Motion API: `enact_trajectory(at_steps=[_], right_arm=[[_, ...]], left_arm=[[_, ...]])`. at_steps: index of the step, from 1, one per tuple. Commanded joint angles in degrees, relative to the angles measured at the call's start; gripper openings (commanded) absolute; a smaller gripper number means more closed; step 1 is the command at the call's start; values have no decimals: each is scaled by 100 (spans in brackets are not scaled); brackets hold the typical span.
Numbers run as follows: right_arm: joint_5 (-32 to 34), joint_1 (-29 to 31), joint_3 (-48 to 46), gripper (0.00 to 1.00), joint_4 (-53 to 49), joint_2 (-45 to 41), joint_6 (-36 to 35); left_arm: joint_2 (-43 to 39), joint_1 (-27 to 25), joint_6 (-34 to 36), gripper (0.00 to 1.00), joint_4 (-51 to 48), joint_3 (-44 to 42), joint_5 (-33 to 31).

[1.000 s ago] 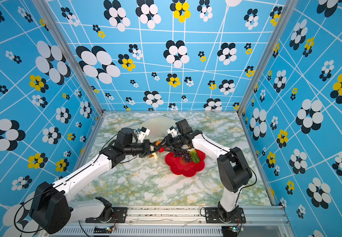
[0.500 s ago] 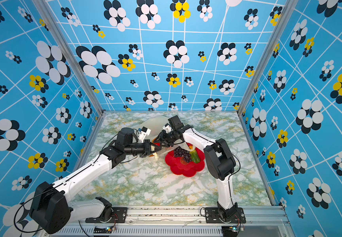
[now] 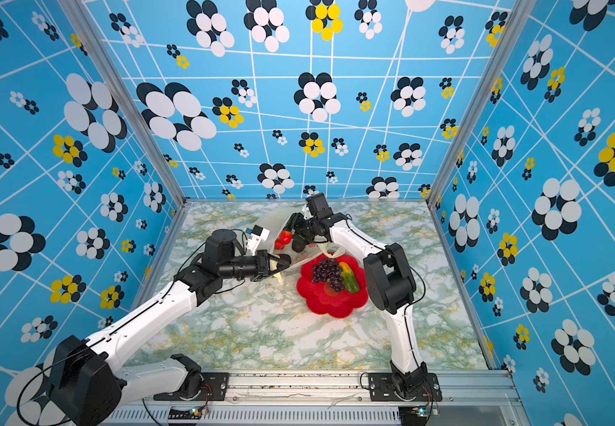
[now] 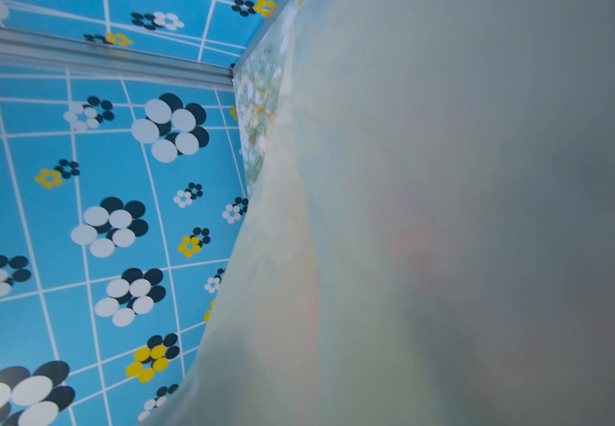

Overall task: Place the fruits into the plastic bag
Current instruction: 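Open the right gripper to drop the mango into the bag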

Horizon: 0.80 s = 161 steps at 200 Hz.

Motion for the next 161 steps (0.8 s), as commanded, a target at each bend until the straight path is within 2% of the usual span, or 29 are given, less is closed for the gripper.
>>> enact_trajectory(at_steps=[1,32,65,126,161], right_arm=[[56,-58,151,83,66,-38,-9],[30,-113,-106,84,-199,-307,-207],[161,-126,-331,85,-929,-730,-806],[1706,-166,-376,86,-2896,-1723,-2588],[1385,-166,-606,86,-3323,-2272,-2982]], left_arm=[[-77,60,-10,0,114,-37,33],[-13,66,-26,0,149,-43,24],[16,71,-63,0,167,-49,-4],[1,66,-80,0,174,-126,-33],[10,57,-90,0,194,-144,-32]])
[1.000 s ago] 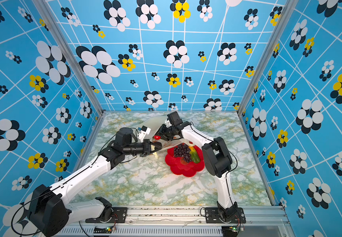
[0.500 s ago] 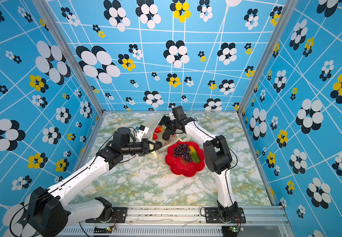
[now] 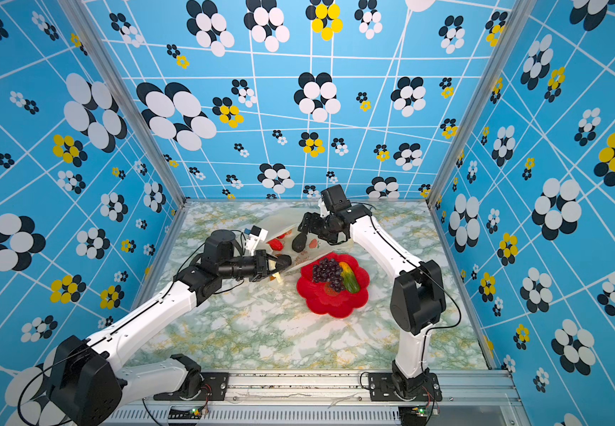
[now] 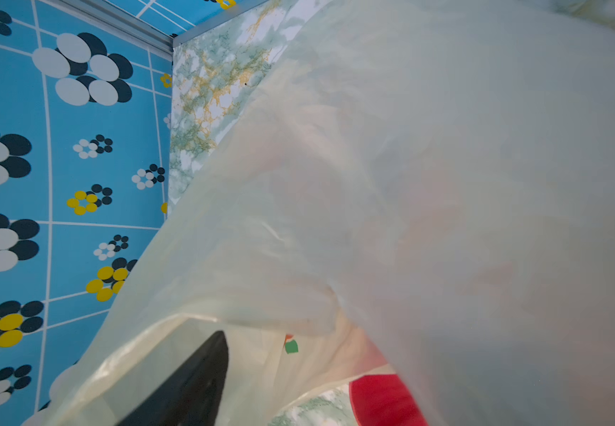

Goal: Place the fruits into the plastic bag

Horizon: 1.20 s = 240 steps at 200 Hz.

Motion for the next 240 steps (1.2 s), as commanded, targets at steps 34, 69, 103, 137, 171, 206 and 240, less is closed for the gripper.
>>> enact_trajectory(at_steps=[34,69,103,137,171,206,240], right_arm=[[-45,-24,-767,86,-1053,-1025,-686],[197,-24,-1194,86,-1574,-1692,-822],[-725,-33,-1888,86,-1093,-2131,-749],[-2611,-8,-2415,84,381,-2037,-296],[-3331,125,-2586,84,1930,-2201,267],[-3255,125,-2694,84,2997,-2690,519],[-3042,117,-3250,85,4597,-3177,1023]], left_arm=[[7,22,-31,0,174,-100,-12],[-10,14,-33,0,194,-109,-18],[16,-18,-63,0,280,-132,-16],[66,-74,-76,0,283,-65,3],[-92,-88,1,0,108,-83,-77],[-131,-90,13,0,99,-100,-110],[-22,-92,-40,0,239,-74,-55]])
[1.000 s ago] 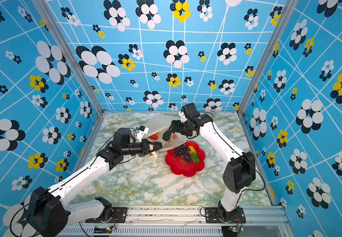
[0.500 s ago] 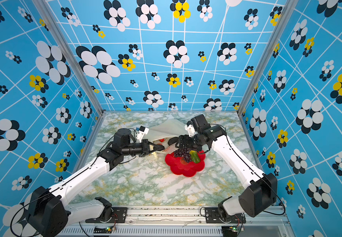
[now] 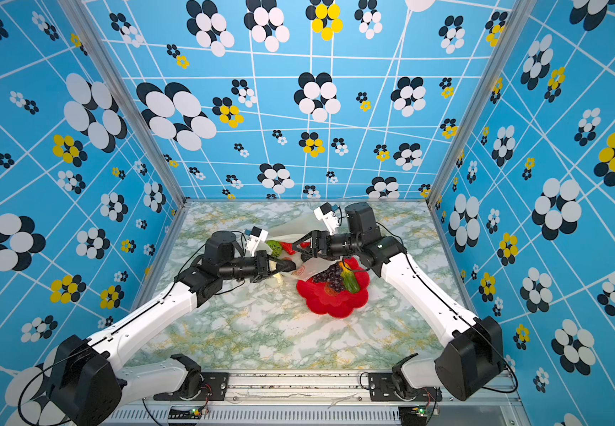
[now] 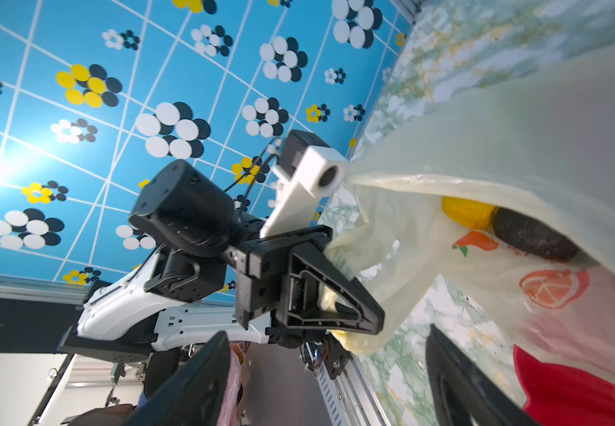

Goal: Place the fruits into the plastic bag

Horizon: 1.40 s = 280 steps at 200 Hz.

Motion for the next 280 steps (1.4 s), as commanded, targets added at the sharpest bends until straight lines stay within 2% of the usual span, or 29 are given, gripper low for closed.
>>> enact_trajectory(at_steps=[1,16,34,64,98,112,150,179,195,209,216,232,247,264,280], right_arm=[[-3,12,-394,85,1638,-366,475],[191,19,-696,91,2508,-417,826],[60,33,-739,93,3341,-34,1335],[-40,177,-579,94,4931,1036,2077],[21,310,222,93,6941,2495,3477],[128,341,657,93,7032,2718,3535],[127,337,2376,96,6417,3078,3131],[550,209,3222,98,6542,3399,3209],[569,99,3589,98,5730,3422,3009],[620,-24,3658,99,4376,3115,2239],[766,-98,3656,99,3310,2891,1731],[1555,-283,3652,98,913,2298,420],[2569,-423,3496,99,-705,1704,-537],[3643,-694,3102,99,-1930,995,-1026],[4209,-1120,2672,99,-2826,429,-1112]], left_arm=[[-16,-42,12,0,138,1,-4],[28,-44,-7,0,185,1,23],[47,-42,2,0,200,0,46],[-26,-32,44,0,143,-48,33],[-169,8,86,0,1,-96,-5],[-233,37,122,0,-77,-102,-33],[-175,84,134,0,-7,-140,-43],[-8,81,34,0,185,-150,10],[-1,81,20,0,181,-127,17],[-27,85,54,0,107,-81,11],[-55,99,83,0,48,-49,2],[-89,114,143,0,-34,6,-15],[-75,125,143,0,-18,33,19],[-9,134,122,0,30,78,88],[40,142,117,0,79,136,133]])
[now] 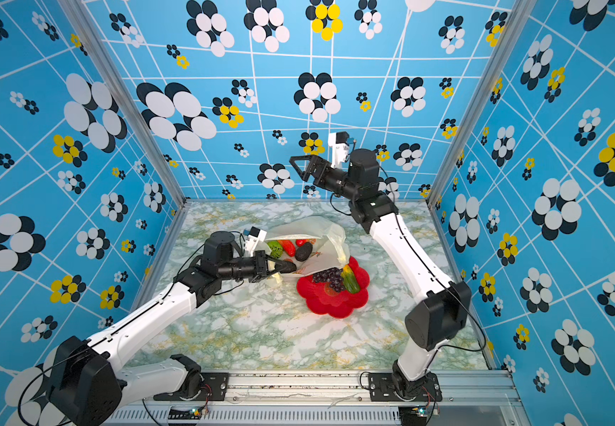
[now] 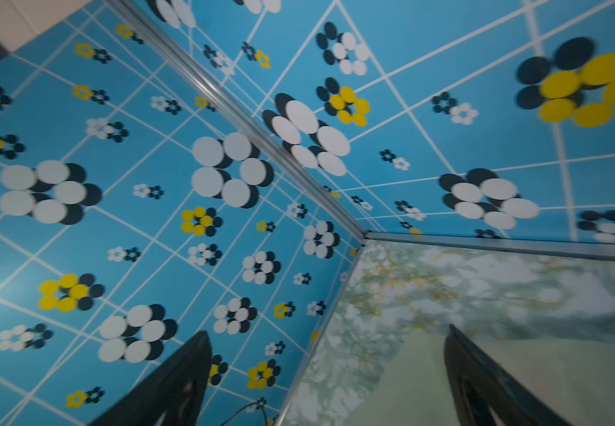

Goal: Place the fruits into the plastic bag

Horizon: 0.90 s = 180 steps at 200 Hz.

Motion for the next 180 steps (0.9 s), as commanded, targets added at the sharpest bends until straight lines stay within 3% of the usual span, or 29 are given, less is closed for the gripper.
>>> enact_trajectory(at_steps=[1,27,60,106,138,180], right_arm=[[1511,-472,-404,99,-2457,-1003,-1032],[2094,-1058,-1097,99,-3943,-1457,-1047],[2397,-1339,-2502,99,-4631,-1997,-980],[992,-1168,-3996,93,-3938,-2324,-1110],[1076,-568,-4107,93,-3629,-1962,-1375],[820,-372,-3996,93,-3418,-1223,-1714]], left_arm=[[59,54,77,0,82,176,129],[35,55,86,0,113,172,144],[24,55,75,0,133,143,211],[90,55,56,0,251,93,235],[207,55,-76,0,430,82,269],[180,54,-72,0,376,95,234]])
